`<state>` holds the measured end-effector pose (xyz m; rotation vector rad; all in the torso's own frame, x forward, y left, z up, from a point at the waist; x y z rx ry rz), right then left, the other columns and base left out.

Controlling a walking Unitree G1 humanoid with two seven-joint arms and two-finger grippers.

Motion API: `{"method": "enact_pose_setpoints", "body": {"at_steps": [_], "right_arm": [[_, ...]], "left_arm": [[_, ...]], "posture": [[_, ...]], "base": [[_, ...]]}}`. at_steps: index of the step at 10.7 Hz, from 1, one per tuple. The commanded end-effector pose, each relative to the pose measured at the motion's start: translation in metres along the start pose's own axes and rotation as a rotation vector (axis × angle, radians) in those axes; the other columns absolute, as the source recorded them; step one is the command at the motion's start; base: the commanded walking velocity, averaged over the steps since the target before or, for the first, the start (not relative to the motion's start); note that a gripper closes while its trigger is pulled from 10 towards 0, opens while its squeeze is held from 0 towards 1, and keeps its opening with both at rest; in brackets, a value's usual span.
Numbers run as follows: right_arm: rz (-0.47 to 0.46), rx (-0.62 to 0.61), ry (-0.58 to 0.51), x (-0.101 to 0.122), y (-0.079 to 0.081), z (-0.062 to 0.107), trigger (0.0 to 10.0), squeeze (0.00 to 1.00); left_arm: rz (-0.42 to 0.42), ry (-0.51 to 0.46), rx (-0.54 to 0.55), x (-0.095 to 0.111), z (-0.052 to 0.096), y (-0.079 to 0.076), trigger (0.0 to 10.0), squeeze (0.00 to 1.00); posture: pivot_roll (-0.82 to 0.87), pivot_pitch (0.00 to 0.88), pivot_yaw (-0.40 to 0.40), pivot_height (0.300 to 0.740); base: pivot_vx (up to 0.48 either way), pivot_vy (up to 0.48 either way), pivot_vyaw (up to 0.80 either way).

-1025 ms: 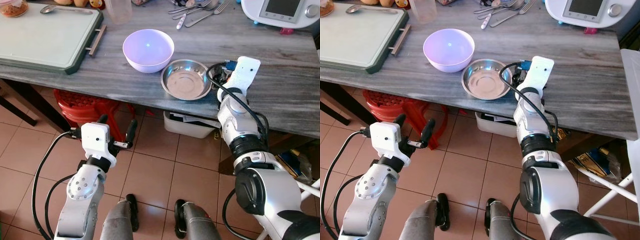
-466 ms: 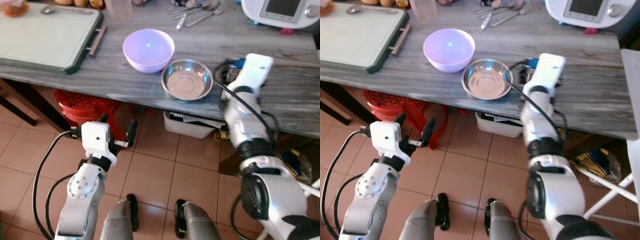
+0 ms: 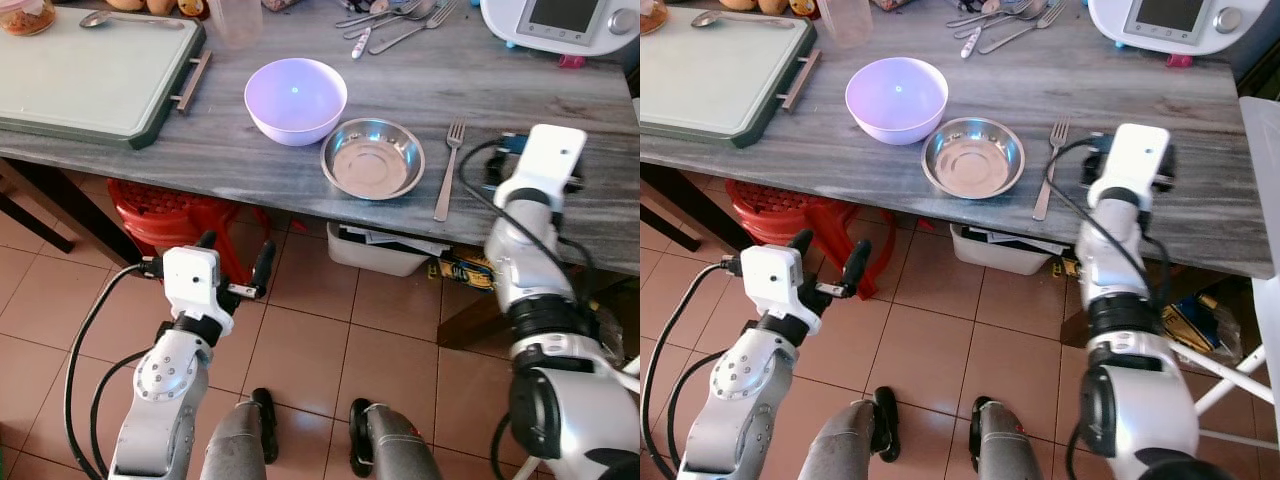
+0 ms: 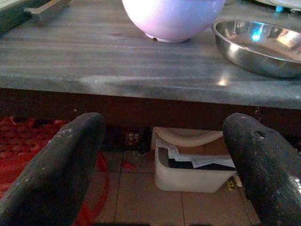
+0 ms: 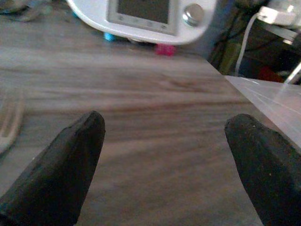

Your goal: Setting the table

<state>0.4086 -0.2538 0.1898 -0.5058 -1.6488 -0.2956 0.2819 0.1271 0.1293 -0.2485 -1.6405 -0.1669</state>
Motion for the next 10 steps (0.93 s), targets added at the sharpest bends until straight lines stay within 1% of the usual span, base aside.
{"method": "enact_pose_setpoints", "body": {"at_steps": [1, 2, 3, 4, 6, 7, 10], "right_arm": [[0.009, -0.028, 0.037, -0.008, -0.01, 0.0, 10.0, 0.0], [0.013, -0.031, 0.044, -0.009, -0.012, -0.002, 10.0, 0.0], [0.011, -0.003, 0.104, -0.015, -0.012, -0.005, 10.0, 0.0], [0.008, 0.021, 0.131, -0.018, -0.009, -0.007, 10.0, 0.0], [0.007, 0.095, 0.168, -0.019, 0.003, -0.008, 10.0, 0.0], [0.013, 0.123, 0.165, -0.017, 0.008, -0.009, 10.0, 0.0], [0.0, 0.223, 0.189, -0.016, 0.02, -0.011, 10.0, 0.0]], "left_arm": [[-0.007, 0.026, -0.006, -0.004, 0.004, 0.0, 10.0, 0.0], [-0.011, 0.033, -0.008, -0.004, 0.006, 0.001, 10.0, 0.0], [-0.02, 0.047, -0.02, -0.005, 0.01, 0.002, 10.0, 0.0], [-0.023, 0.051, -0.022, -0.005, 0.011, 0.003, 10.0, 0.0], [-0.028, 0.061, -0.024, -0.005, 0.015, 0.004, 10.0, 0.0], [-0.028, 0.065, -0.025, -0.005, 0.016, 0.004, 10.0, 0.0], [-0.031, 0.077, -0.026, -0.005, 0.016, 0.004, 10.0, 0.0]], "posture": [[0.01, 0.285, 0.02, 0.74], [0.02, 0.29, 0.028, 0.74], [0.02, 0.297, 0.034, 0.74], [0.03, 0.303, 0.037, 0.74], [0.04, 0.318, 0.041, 0.74], [0.04, 0.319, 0.04, 0.74], [0.05, 0.325, 0.04, 0.74]], "base": [[0.0, 0.0, 0.0], [0.0, 0.0, 0.0], [0.0, 0.0, 0.0], [0.0, 0.0, 0.0], [0.0, 0.0, 0.0], [0.0, 0.0, 0.0], [0.0, 0.0, 0.0]]}}
Point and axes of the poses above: a point about 5 cm out from each wrist's last joint towards the gripper, its own z axis pointing back from the gripper into the wrist, its own x axis along the axis of the wrist's last joint, y = z × x, the point moved 4 cm from there along -z, pointing out of the wrist towards the gripper
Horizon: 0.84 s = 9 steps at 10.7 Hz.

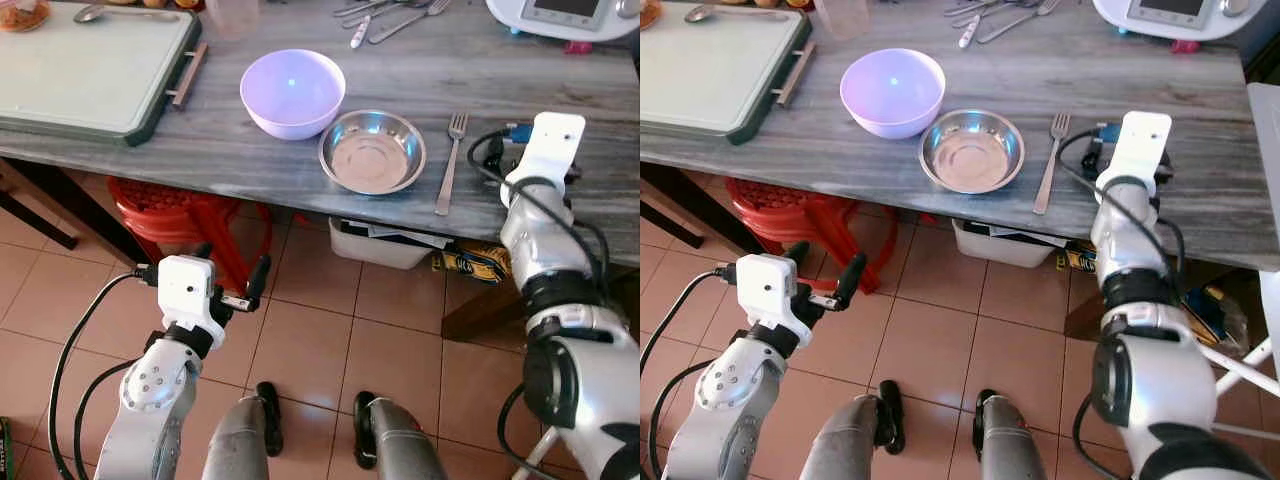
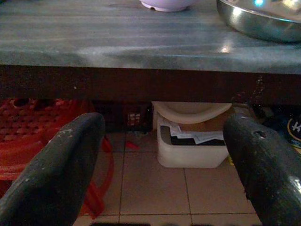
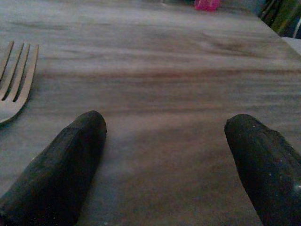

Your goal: Setting the table

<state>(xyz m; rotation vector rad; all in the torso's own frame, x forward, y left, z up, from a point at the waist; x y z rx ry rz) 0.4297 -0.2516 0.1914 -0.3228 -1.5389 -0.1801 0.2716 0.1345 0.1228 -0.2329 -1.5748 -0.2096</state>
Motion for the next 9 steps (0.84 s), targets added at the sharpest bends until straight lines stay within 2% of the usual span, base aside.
{"method": "enact_pose_setpoints", "body": {"at_steps": [1, 2, 4, 5, 9], "right_arm": [[0.013, 0.053, 0.067, -0.017, 0.011, 0.003, 10.0, 0.0], [-0.017, 0.108, 0.068, -0.016, 0.019, 0.003, 10.0, 0.0], [-0.022, 0.208, 0.087, -0.019, 0.038, 0.007, 10.0, 0.0], [-0.024, 0.232, 0.096, -0.021, 0.043, 0.009, 10.0, 0.0], [-0.017, 0.278, 0.105, -0.022, 0.046, 0.009, 10.0, 0.0]], "left_arm": [[-0.004, 0.011, -0.005, -0.001, 0.004, 0.0, 10.0, 0.0], [-0.005, 0.014, -0.004, -0.001, 0.004, 0.0, 10.0, 0.0], [-0.004, 0.015, -0.01, -0.001, 0.003, -0.001, 10.0, 0.0], [-0.003, 0.015, -0.011, -0.001, 0.002, -0.001, 10.0, 0.0], [0.001, 0.015, -0.009, -0.001, 0.001, -0.002, 10.0, 0.0]], "posture": [[0.05, 0.326, 0.04, 0.74], [0.05, 0.324, 0.041, 0.74], [0.04, 0.322, 0.042, 0.74], [0.04, 0.32, 0.041, 0.74], [0.04, 0.318, 0.034, 0.74]], "base": [[0.0, 0.0, 0.0], [0.0, 0.0, 0.0], [0.0, 0.0, 0.0], [0.0, 0.0, 0.0], [0.0, 0.0, 0.0]]}}
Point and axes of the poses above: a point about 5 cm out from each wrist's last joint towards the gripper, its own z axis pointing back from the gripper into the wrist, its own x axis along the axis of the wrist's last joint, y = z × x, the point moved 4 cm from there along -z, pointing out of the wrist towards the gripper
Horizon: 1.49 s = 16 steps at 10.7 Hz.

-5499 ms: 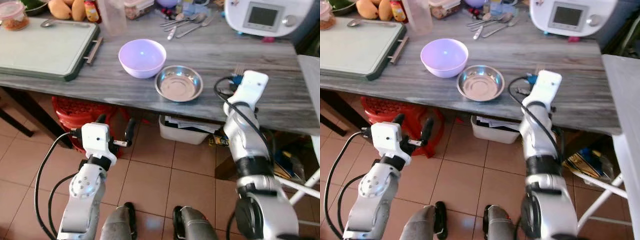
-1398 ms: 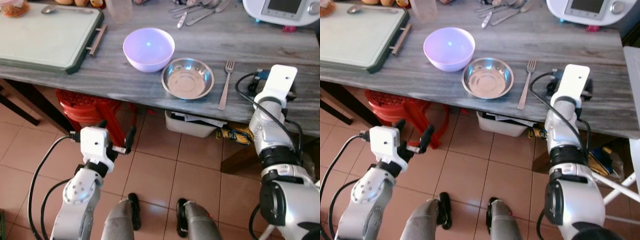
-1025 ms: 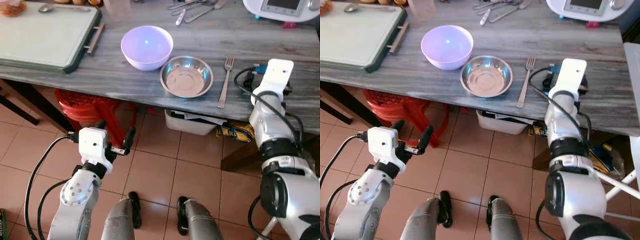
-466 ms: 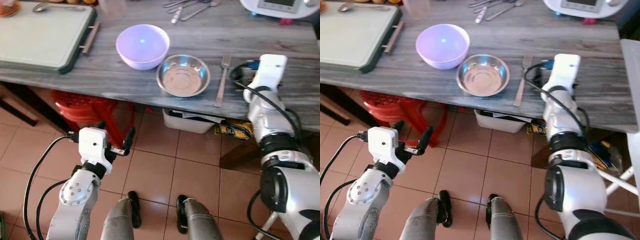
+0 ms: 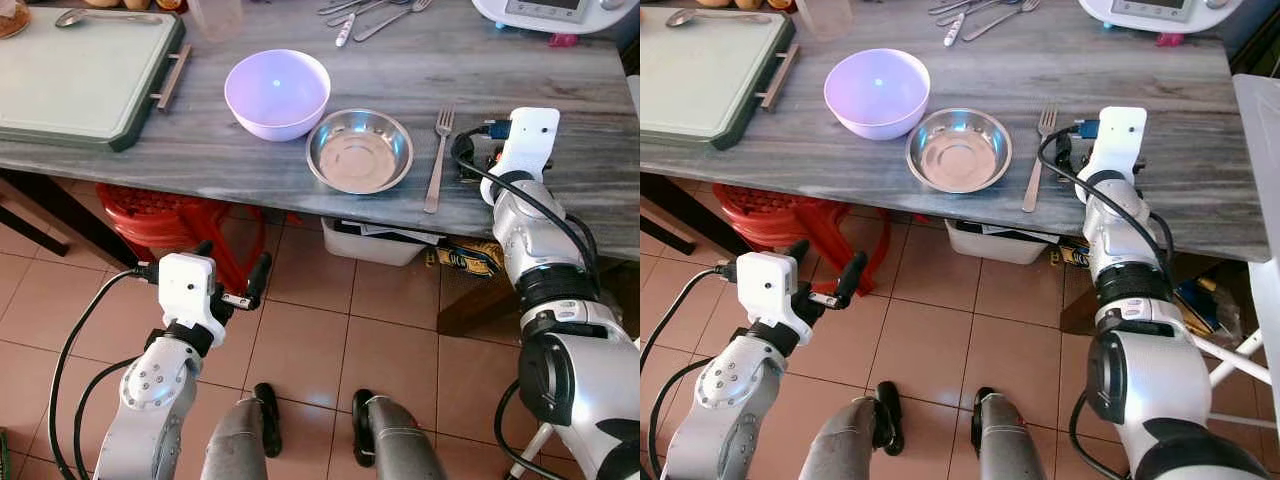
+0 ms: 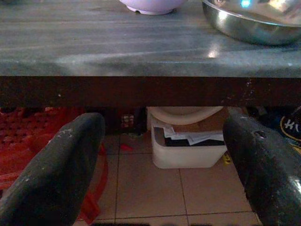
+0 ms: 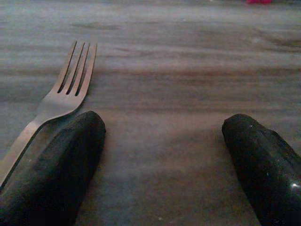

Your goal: Setting the table

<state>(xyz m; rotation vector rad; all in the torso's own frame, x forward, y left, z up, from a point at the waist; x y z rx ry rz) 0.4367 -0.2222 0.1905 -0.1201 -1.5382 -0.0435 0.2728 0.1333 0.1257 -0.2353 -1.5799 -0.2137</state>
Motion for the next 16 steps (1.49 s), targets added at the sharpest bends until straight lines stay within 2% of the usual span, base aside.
{"method": "enact_pose_setpoints", "body": {"at_steps": [1, 5, 10, 13, 16], "right_arm": [[0.019, 0.06, 0.091, -0.024, 0.016, 0.002, 10.0, 0.0], [0.025, 0.136, 0.05, -0.018, 0.033, 0.003, 10.0, 0.0], [0.04, 0.171, 0.04, -0.017, 0.037, 0.003, 10.0, 0.0], [0.053, 0.175, 0.038, -0.019, 0.036, 0.005, 10.0, 0.0], [0.065, 0.099, -0.038, -0.005, 0.021, 0.01, 10.0, 0.0]], "left_arm": [[0.002, 0.02, -0.005, -0.004, 0.002, -0.001, 10.0, 0.0], [0.0, 0.02, -0.008, -0.005, 0.001, -0.002, 10.0, 0.0], [-0.001, 0.02, -0.007, -0.005, -0.001, -0.002, 10.0, 0.0], [-0.003, 0.019, -0.006, -0.005, -0.001, -0.002, 10.0, 0.0], [-0.001, 0.015, -0.005, -0.005, -0.003, -0.002, 10.0, 0.0]], "posture": [[0.04, 0.319, 0.035, 0.74], [0.04, 0.315, 0.037, 0.74], [0.03, 0.311, 0.036, 0.74], [0.03, 0.309, 0.035, 0.74], [0.03, 0.304, 0.031, 0.74]], "base": [[0.0, 0.0, 0.0], [0.0, 0.0, 0.0], [0.0, 0.0, 0.0], [0.0, 0.0, 0.0], [0.0, 0.0, 0.0]]}}
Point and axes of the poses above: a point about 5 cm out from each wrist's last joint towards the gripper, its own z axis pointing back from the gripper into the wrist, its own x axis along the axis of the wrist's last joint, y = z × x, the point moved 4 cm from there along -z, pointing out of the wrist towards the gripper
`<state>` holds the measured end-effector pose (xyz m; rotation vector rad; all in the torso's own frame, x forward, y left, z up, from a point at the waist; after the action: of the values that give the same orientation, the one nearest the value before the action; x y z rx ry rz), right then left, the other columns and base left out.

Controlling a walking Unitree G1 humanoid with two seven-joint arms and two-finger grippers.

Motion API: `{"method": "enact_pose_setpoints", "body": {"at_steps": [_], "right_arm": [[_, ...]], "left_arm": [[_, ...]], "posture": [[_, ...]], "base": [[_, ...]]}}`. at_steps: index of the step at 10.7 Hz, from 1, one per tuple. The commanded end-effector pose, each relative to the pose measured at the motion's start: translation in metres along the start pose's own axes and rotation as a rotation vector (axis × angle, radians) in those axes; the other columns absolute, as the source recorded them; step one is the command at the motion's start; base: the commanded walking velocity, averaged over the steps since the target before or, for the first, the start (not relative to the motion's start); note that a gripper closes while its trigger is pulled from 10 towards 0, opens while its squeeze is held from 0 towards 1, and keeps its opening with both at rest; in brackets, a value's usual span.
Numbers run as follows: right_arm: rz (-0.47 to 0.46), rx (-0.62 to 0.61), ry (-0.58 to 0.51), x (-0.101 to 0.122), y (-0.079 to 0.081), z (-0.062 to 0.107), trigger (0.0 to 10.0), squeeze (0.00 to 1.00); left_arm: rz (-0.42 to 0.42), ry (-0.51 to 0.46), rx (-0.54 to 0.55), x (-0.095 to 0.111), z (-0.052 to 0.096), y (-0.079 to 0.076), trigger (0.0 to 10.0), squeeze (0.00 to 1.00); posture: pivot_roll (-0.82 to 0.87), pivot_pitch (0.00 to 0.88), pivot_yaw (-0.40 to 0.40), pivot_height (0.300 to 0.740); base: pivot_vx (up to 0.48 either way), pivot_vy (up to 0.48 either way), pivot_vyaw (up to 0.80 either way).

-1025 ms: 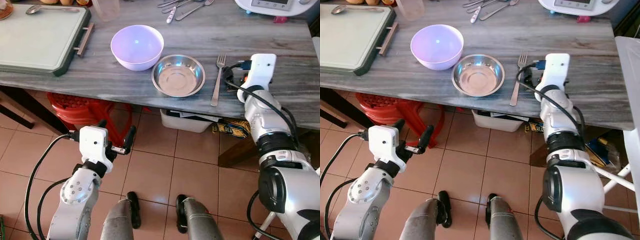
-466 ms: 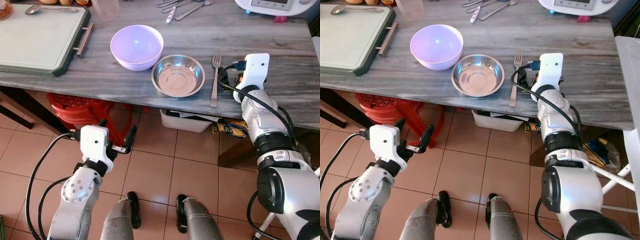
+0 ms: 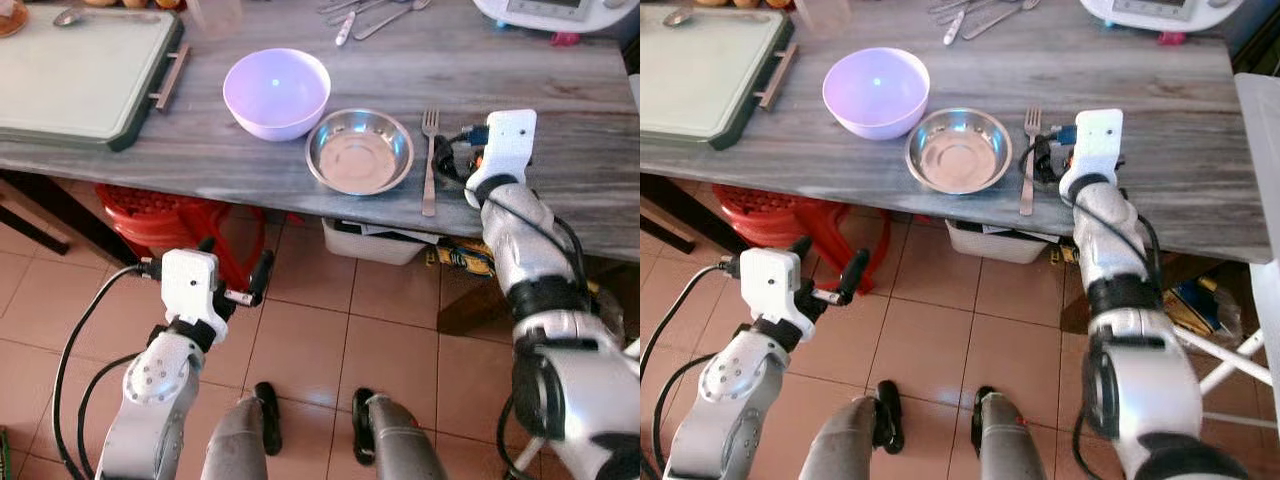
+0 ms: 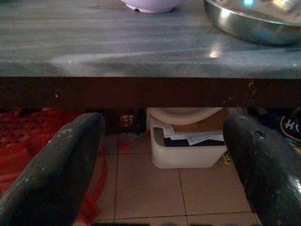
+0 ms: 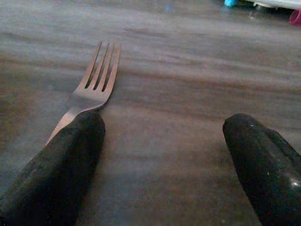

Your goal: Setting the table

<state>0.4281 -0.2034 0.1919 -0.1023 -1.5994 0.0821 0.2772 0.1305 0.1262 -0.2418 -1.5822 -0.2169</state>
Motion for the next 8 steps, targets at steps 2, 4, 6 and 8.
{"method": "enact_pose_setpoints", "body": {"at_steps": [2, 4, 6, 8], "right_arm": [[0.026, -0.072, -0.002, -0.003, -0.013, 0.013, 10.0, 0.0], [0.043, -0.182, -0.114, 0.015, -0.03, 0.031, 10.0, 0.0], [0.055, -0.256, -0.198, 0.024, -0.032, 0.05, 10.0, 0.0], [0.053, -0.185, -0.25, 0.018, -0.003, 0.074, 10.0, 0.0]], "left_arm": [[0.001, 0.015, 0.002, -0.005, 0.001, -0.001, 10.0, 0.0], [0.005, 0.009, -0.001, -0.005, -0.001, -0.001, 10.0, 0.0], [0.012, -0.01, -0.003, -0.002, -0.004, -0.003, 10.0, 0.0], [-0.025, -0.01, 0.109, -0.003, -0.006, 0.008, 10.0, 0.0]], "posture": [[0.02, 0.297, 0.027, 0.74], [0.01, 0.287, 0.026, 0.74], [0.0, 0.268, 0.024, 0.74], [0.0, 0.222, 0.019, 0.74]], "base": [[0.0, 0.0, 0.0], [0.0, 0.0, 0.0], [0.0, 0.0, 0.0], [0.0, 0.0, 0.0]]}}
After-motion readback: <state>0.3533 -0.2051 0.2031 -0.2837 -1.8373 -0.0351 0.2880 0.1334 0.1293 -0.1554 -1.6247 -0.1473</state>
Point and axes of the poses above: a point about 5 cm out from each wrist's last joint towards the gripper, its own z axis pointing back from the gripper into the wrist, its own x axis along the axis of the wrist's last joint, y = z × x, the point moved 4 cm from there along -z, pointing out of the wrist towards the gripper
